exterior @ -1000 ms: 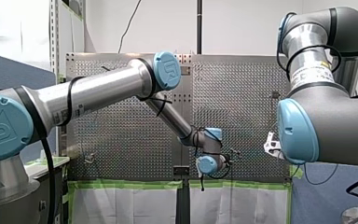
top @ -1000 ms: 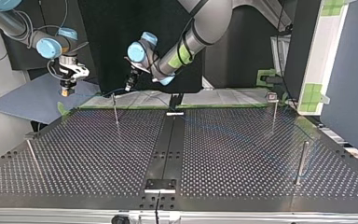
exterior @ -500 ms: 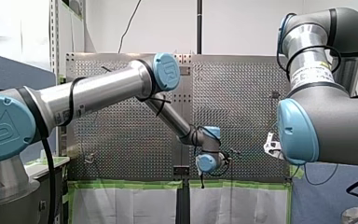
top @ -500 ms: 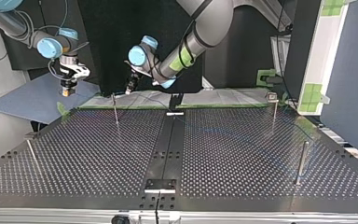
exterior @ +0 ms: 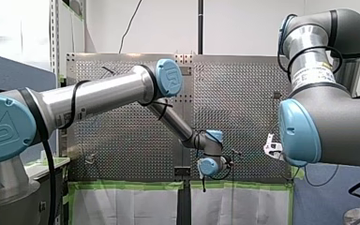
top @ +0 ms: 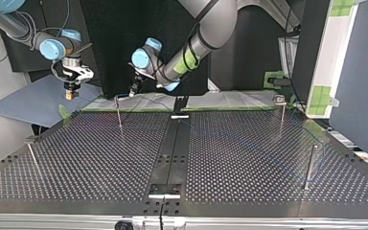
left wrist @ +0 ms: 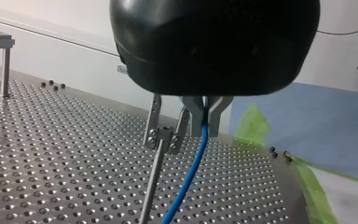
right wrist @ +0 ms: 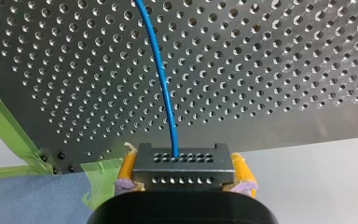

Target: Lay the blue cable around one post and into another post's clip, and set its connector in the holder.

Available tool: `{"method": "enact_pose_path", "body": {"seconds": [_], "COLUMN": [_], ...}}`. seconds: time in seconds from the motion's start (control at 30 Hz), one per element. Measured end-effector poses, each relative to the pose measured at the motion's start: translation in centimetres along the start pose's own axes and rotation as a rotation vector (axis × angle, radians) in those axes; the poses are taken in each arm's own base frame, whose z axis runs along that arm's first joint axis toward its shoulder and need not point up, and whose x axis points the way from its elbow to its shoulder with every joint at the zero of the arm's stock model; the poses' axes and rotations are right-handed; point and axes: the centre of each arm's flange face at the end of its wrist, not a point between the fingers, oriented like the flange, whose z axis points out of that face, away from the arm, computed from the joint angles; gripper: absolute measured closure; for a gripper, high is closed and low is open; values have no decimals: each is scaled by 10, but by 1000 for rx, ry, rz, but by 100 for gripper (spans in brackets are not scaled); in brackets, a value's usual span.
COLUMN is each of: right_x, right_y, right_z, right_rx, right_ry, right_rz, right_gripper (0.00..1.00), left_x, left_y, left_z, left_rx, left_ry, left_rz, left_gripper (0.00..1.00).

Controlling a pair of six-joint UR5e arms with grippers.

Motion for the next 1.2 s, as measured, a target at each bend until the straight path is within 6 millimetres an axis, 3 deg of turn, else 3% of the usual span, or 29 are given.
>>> {"method": "enact_pose_path", "body": {"seconds": [0.4,0.73,1.2], "right_x": [-4,-34,-23], "right_y": [4,7,8], "right_z": [2,5,24], "right_rx": [-6,-10,-7], "right_ry": [-2,-60,-66], "right_rz": [4,-2,-5], "right_gripper": [100,100,100], "left_x": [-7,-15,-20], "left_y": [11,12,19], "left_z": [7,15,19], "left_rx": [-12,-7,-10], "left_ry": [-11,-25,-22], "left_rz": [-10,-15,-12], "left_gripper": [100,100,100]}}
